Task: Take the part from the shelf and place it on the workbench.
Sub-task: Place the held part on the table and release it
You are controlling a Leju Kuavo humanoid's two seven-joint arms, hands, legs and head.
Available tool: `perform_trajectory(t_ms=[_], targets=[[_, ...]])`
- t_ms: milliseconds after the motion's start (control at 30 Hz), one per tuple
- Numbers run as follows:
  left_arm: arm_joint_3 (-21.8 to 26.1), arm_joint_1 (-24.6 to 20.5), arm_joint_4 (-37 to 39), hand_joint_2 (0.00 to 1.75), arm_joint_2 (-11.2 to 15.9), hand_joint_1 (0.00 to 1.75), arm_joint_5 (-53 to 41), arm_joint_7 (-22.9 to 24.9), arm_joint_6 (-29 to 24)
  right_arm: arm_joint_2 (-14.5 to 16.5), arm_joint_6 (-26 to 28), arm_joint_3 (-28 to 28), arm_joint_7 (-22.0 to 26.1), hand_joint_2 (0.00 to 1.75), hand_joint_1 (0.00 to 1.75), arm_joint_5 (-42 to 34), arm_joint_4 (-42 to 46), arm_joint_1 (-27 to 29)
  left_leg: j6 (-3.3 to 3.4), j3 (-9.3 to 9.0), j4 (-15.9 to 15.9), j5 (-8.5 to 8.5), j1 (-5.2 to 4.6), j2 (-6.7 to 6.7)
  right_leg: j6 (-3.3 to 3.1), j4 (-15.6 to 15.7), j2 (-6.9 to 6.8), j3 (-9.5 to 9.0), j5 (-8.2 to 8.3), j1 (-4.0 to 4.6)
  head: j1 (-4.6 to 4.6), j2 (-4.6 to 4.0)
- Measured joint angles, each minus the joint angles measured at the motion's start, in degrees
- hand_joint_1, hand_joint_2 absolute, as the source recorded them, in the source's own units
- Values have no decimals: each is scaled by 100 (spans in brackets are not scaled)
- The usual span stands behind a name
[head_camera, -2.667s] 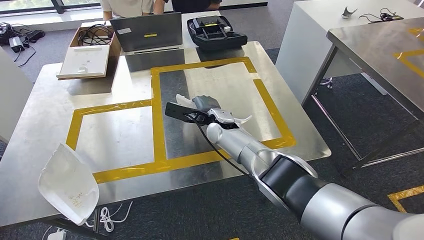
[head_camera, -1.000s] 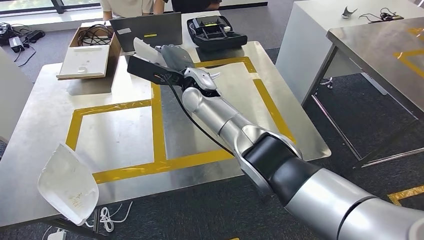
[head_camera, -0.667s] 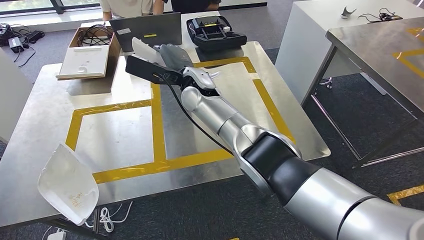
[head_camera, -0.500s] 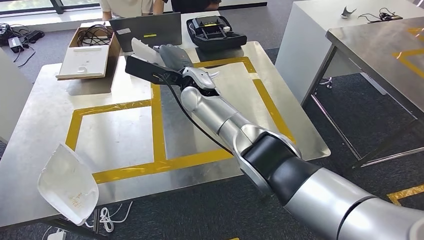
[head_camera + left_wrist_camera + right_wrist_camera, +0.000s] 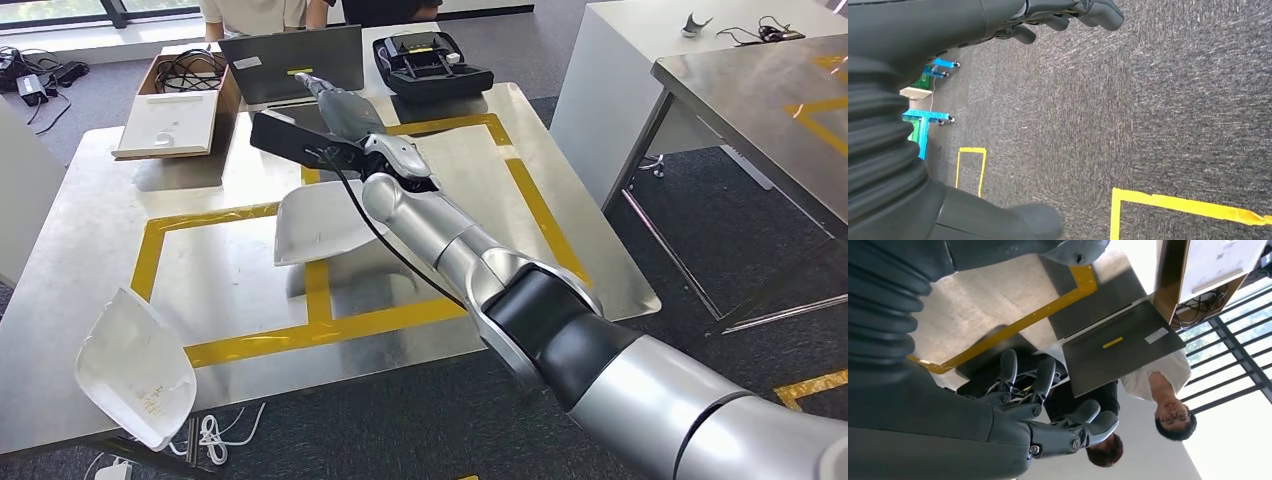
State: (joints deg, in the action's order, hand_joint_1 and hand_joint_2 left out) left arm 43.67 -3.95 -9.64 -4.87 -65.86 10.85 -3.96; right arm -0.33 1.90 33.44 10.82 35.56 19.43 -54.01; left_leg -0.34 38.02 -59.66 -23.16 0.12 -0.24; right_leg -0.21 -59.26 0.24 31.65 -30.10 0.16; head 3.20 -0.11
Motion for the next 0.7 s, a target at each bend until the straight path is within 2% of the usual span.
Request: perform_trajectory(t_ms=[233,500,700], targets=[[34,0,0,0,-1,0,-202,154,3,-11,91,0,62,0,0,6,-2,88,0,-1,0,0,0,1,0,1,1,6,0,-2,0,0],[32,0,-4,0,81,0,-390,117,48,-191,81,-1,334,0,0,-117,-3,114,0,-2,-1,0,0,7,0,1,3,3,1,-2,-1,0],[29,28,-4,0,239,0,-449,380,224,-464,173,-46,470,0,0,-243,-4,112,0,-3,-1,0,1,-2,0,1,-3,1,0,-1,0,0]])
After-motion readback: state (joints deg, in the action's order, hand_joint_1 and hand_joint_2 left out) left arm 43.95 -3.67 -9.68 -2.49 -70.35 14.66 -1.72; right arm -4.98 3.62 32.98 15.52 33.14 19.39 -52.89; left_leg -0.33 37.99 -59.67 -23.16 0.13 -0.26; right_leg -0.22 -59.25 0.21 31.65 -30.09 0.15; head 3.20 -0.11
